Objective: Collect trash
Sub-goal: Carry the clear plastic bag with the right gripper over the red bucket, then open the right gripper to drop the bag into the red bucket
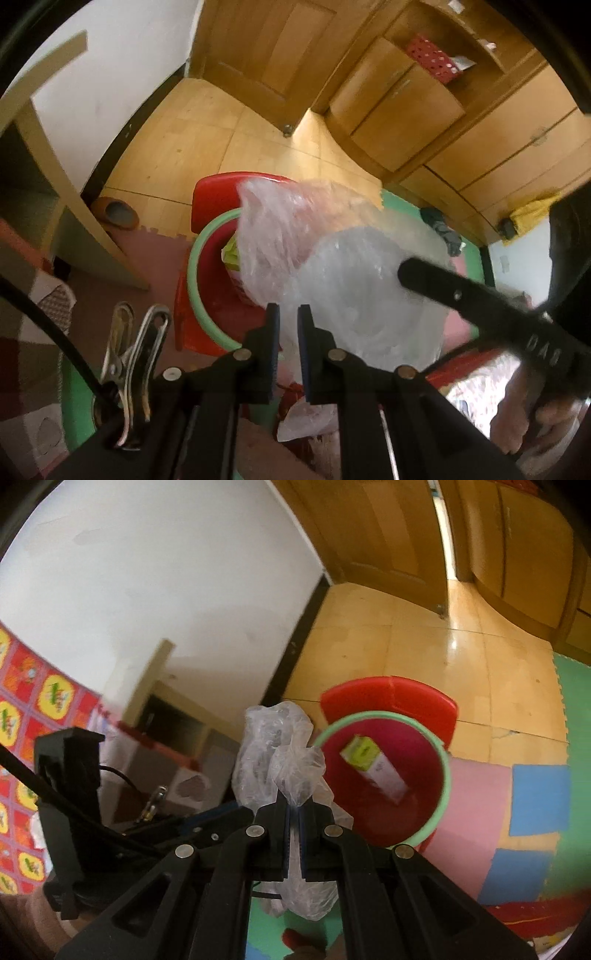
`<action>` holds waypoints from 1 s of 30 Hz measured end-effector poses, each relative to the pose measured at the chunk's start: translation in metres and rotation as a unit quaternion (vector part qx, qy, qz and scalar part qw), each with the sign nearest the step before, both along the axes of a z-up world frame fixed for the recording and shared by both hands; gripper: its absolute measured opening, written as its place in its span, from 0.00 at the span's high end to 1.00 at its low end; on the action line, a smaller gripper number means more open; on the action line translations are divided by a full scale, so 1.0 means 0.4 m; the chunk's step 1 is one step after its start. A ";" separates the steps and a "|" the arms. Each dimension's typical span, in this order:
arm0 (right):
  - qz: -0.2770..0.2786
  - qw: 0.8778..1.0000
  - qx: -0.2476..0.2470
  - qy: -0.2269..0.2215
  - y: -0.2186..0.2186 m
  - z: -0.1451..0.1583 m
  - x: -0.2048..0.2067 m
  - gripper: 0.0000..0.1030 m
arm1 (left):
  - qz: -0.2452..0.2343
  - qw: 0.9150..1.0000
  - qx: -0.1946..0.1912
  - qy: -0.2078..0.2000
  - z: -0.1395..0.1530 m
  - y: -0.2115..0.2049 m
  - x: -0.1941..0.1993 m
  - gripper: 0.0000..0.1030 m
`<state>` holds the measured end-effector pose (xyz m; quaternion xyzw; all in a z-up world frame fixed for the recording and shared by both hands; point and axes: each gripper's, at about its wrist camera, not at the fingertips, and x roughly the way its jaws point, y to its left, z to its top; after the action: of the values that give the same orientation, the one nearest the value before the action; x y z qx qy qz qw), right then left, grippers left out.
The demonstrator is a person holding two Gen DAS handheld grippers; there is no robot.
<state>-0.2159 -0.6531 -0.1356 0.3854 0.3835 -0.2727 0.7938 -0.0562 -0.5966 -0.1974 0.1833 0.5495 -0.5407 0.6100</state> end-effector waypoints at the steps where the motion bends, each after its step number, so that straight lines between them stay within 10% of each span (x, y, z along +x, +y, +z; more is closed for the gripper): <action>1: -0.003 1.000 0.000 0.005 -0.011 -0.017 -0.001 0.96 | 0.002 1.000 0.003 0.000 -0.017 -0.017 -0.004 0.91; 10: -0.022 0.999 0.005 0.038 -0.088 -0.137 -0.009 0.96 | 0.009 0.999 0.047 -0.016 -0.098 -0.090 -0.018 0.89; 17: -0.010 0.998 0.017 0.067 -0.114 -0.190 0.005 0.94 | 0.010 0.995 0.081 -0.049 -0.126 -0.125 -0.032 0.69; 30: -0.019 0.997 0.004 0.072 -0.114 -0.179 -0.018 0.64 | 0.024 0.992 0.108 -0.054 -0.118 -0.122 -0.048 0.53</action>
<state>-0.2231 -0.6987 -0.2072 0.3756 0.4332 -0.3134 0.7570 -0.0753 -0.6454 -0.2448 0.2638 0.5753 -0.4528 0.6281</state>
